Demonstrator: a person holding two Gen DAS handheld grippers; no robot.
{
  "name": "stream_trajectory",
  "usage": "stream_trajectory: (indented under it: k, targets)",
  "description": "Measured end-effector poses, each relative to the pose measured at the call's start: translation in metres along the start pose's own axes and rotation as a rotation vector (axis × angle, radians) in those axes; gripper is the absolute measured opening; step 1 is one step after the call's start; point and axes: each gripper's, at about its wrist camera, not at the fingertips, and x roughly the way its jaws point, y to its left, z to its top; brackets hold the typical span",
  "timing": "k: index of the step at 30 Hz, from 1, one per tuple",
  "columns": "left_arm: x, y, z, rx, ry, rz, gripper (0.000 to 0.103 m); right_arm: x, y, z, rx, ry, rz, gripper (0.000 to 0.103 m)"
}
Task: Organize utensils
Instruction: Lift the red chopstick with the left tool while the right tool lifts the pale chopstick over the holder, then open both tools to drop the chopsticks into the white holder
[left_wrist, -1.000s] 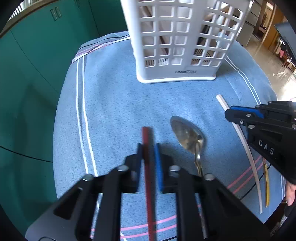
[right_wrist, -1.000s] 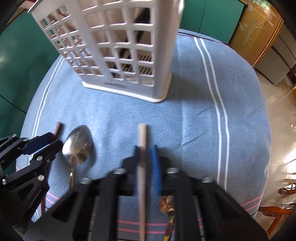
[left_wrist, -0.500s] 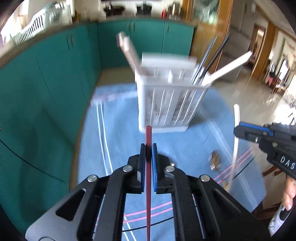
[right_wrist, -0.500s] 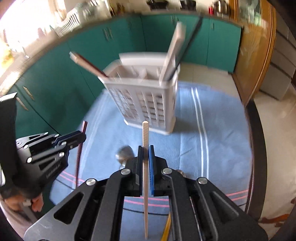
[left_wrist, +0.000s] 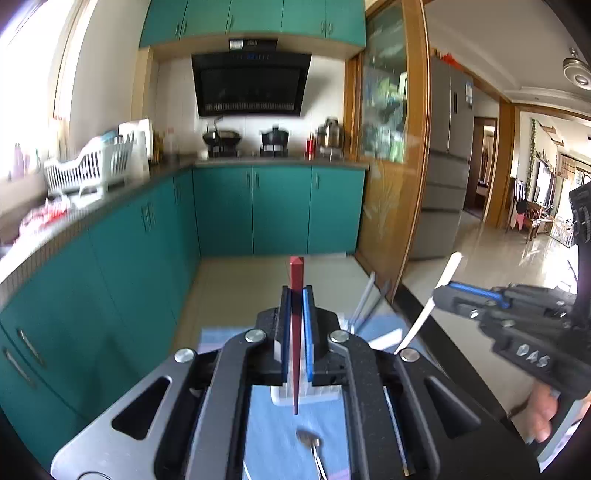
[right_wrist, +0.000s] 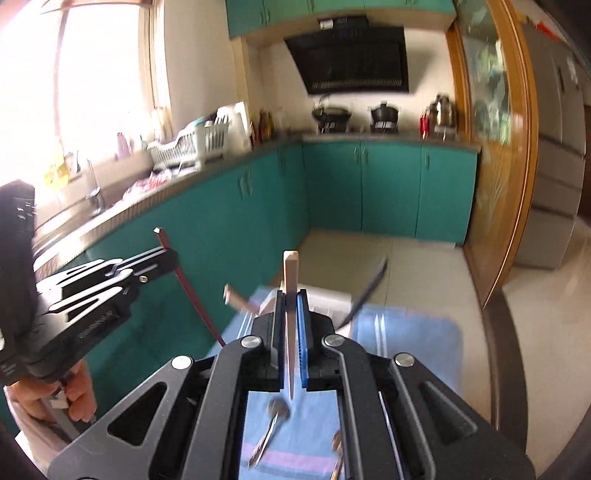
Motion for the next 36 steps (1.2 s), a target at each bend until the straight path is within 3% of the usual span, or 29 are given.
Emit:
stream_trajectory:
  k: [5,7,9,14,19,23,25,27,31,33,35,36]
  targets:
    - [0.027,0.007,0.049,0.002,-0.091,0.092,0.006,0.008,-0.014,0.05,0.055,-0.08,-0.055,0.007]
    - [0.046,0.014,0.055,-0.028,-0.095,0.096,0.006,0.016,-0.021,0.061,0.069,-0.109,-0.079,0.007]
    - [0.07,0.018,0.05,-0.054,-0.092,0.091,0.006,0.032,-0.026,0.066,0.068,-0.122,-0.115,0.007]
    - [0.123,0.027,0.012,-0.084,-0.009,0.127,0.006,0.091,-0.044,0.042,0.122,-0.041,-0.112,0.006]
    - [0.143,0.034,-0.017,-0.091,0.056,0.147,0.006,0.122,-0.053,0.014,0.126,-0.011,-0.135,0.007]
    - [0.14,0.036,-0.024,-0.087,0.065,0.157,0.008,0.131,-0.056,0.001,0.116,0.02,-0.127,0.008]
    - [0.132,0.036,-0.025,-0.074,0.047,0.165,0.016,0.127,-0.058,-0.003,0.122,0.025,-0.114,0.025]
    - [0.12,0.036,-0.025,-0.067,0.022,0.165,0.028,0.117,-0.061,-0.004,0.141,0.0,-0.097,0.034]
    - [0.085,0.032,-0.023,-0.069,-0.021,0.126,0.034,0.08,-0.068,-0.006,0.182,-0.054,-0.055,0.034]
    - [0.059,0.03,-0.029,-0.078,-0.041,0.098,0.046,0.053,-0.069,-0.009,0.194,-0.078,-0.041,0.034]
    - [0.037,0.025,-0.039,-0.072,-0.06,0.102,0.054,0.029,-0.068,-0.017,0.191,-0.101,-0.039,0.04]
    - [0.025,0.022,-0.048,-0.063,-0.072,0.109,0.057,0.018,-0.068,-0.022,0.187,-0.11,-0.045,0.049]
